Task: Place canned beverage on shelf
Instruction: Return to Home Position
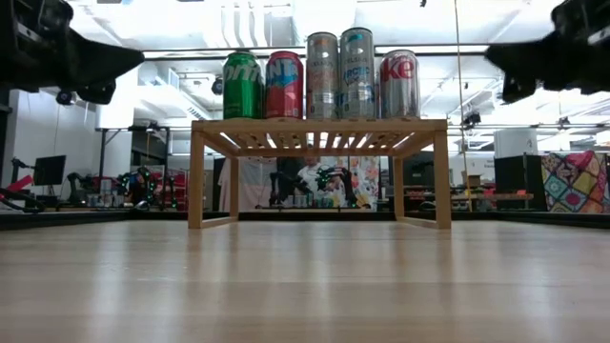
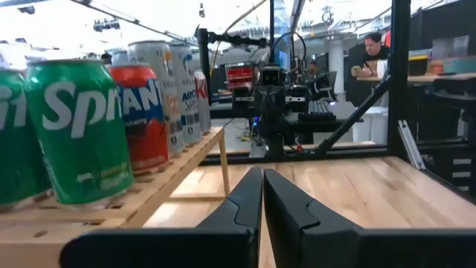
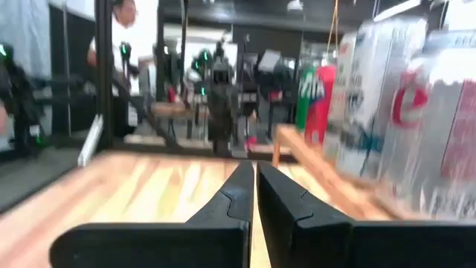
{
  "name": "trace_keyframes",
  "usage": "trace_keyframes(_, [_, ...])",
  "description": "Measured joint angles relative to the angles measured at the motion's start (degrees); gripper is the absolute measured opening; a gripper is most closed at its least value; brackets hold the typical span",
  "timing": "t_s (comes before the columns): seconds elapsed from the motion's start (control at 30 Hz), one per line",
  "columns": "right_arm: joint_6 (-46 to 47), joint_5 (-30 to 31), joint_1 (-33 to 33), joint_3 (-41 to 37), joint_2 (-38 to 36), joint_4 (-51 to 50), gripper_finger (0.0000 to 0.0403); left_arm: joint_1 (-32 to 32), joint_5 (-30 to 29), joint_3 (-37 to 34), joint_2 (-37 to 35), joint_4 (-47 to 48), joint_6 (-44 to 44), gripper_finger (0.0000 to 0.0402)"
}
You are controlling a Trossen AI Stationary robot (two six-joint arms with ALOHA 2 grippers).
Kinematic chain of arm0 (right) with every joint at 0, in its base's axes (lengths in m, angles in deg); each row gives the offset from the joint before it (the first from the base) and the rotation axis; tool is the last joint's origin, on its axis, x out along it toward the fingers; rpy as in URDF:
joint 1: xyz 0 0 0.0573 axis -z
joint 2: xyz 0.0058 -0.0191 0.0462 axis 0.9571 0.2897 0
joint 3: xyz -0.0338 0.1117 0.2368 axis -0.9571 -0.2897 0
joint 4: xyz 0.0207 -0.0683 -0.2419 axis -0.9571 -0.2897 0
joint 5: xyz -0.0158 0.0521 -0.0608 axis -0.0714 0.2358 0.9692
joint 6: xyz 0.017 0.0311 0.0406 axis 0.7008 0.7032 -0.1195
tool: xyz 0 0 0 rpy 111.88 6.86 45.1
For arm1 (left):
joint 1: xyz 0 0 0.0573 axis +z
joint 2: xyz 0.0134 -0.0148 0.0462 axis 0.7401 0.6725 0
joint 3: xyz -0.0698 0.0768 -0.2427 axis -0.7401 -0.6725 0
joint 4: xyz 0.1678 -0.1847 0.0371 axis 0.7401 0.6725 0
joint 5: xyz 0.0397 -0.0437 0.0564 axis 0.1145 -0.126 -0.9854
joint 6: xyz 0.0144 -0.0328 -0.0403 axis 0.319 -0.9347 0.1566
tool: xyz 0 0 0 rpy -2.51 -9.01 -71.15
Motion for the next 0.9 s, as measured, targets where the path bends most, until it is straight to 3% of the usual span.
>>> trace_keyframes(0.27, [1.5, 3.2, 0.0, 0.0, 0.8, -4.7, 0.0009, 0.0, -1.2, 0.0, 0.0, 1.6, 1.2, 0.0000])
trace_keyframes(0.5, [7.2, 8.2, 0.0, 0.0, 1.1, -8.4, 0.0009, 0.1, -14.3, 0.1, 0.4, 1.8, -2.3, 0.0000])
trace_keyframes(0.9, [5.4, 9.3, 0.0, 0.0, 2.7, -8.4, 0.0009, 0.1, -14.7, 0.1, 0.9, 2.8, -3.9, 0.0000])
